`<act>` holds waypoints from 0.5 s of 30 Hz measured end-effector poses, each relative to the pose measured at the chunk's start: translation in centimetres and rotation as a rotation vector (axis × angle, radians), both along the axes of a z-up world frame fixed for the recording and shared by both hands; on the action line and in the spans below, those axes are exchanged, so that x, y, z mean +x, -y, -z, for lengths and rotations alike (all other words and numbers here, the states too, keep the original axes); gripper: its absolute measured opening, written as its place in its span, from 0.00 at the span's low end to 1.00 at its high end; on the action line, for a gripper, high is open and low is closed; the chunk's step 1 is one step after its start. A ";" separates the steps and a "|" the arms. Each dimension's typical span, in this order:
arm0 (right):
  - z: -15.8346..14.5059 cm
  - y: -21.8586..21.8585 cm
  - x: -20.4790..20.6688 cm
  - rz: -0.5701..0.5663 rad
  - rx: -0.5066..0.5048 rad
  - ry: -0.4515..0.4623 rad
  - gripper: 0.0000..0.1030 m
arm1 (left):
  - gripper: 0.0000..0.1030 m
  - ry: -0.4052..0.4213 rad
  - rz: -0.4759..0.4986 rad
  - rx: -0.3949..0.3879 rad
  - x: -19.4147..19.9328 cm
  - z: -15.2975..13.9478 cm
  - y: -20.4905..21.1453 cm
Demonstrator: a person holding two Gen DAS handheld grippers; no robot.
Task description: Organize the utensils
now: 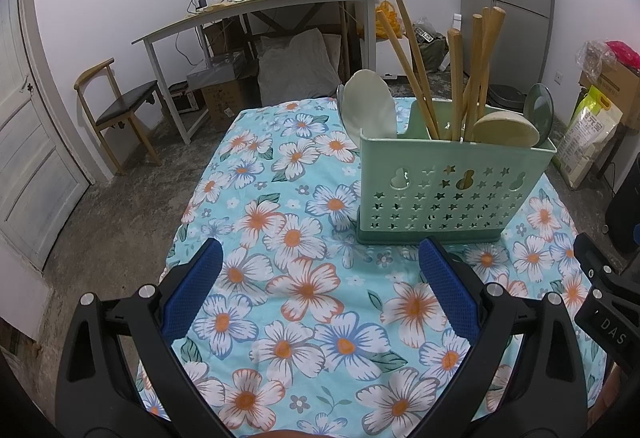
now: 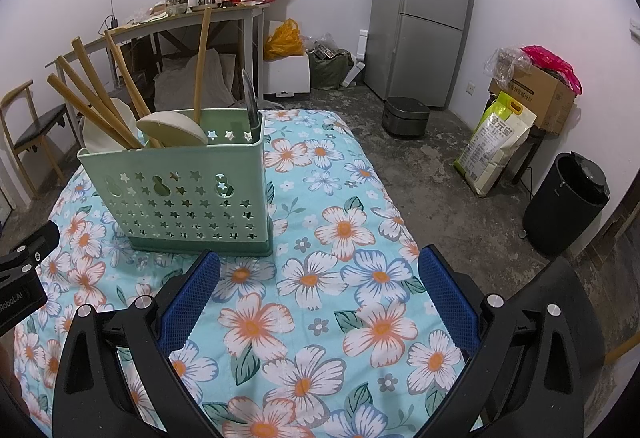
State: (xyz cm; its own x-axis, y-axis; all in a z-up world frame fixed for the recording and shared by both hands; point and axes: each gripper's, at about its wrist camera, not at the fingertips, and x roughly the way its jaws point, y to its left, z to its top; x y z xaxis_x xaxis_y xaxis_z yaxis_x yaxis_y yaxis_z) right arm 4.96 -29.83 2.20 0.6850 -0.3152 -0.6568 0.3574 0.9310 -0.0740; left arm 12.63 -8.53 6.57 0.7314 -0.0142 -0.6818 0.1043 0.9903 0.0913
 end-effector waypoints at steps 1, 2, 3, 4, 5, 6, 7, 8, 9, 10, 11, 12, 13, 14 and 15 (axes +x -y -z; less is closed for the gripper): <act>0.0 0.0 0.0 0.000 0.001 0.000 0.94 | 0.92 -0.001 0.000 0.000 0.0 0.0 0.0; 0.0 0.0 0.0 0.000 0.000 0.000 0.94 | 0.92 -0.001 0.000 0.000 0.0 0.0 0.0; 0.0 0.0 0.0 0.000 0.000 0.000 0.94 | 0.92 -0.001 0.000 0.000 0.0 0.0 0.0; 0.0 0.0 0.0 0.000 0.001 0.000 0.94 | 0.92 -0.001 0.000 0.000 0.0 0.0 0.0; 0.0 0.0 0.0 -0.001 0.001 0.000 0.94 | 0.92 -0.001 0.000 -0.001 0.0 0.0 0.0; 0.0 0.0 0.0 -0.001 0.000 0.000 0.94 | 0.92 -0.001 0.000 -0.001 0.0 0.0 0.0; 0.0 0.1 -0.1 0.000 0.000 0.000 0.94 | 0.92 0.000 0.000 0.000 0.0 0.0 0.0; 0.0 0.1 0.0 0.000 0.000 0.000 0.94 | 0.92 0.000 0.000 0.000 0.0 0.0 0.0; 0.0 0.0 0.0 0.000 0.001 0.001 0.94 | 0.92 -0.001 0.000 -0.001 0.0 0.0 0.0; 0.0 0.1 -0.1 0.000 0.001 0.000 0.94 | 0.92 -0.001 0.000 -0.001 0.0 0.0 0.0; 0.0 0.0 0.0 0.000 0.000 0.000 0.94 | 0.92 -0.001 0.000 0.000 0.0 0.0 0.0; 0.0 0.0 0.0 0.000 0.000 0.000 0.94 | 0.92 -0.001 0.001 -0.001 0.0 0.0 0.0; 0.0 0.0 0.0 0.000 0.000 0.000 0.94 | 0.92 -0.002 0.000 -0.001 0.0 0.0 0.0; 0.0 0.1 -0.1 0.000 0.001 0.000 0.94 | 0.92 -0.002 0.001 -0.001 0.0 0.0 0.0; 0.0 0.0 0.0 0.000 0.001 0.000 0.94 | 0.92 -0.003 0.002 0.000 0.0 0.0 0.0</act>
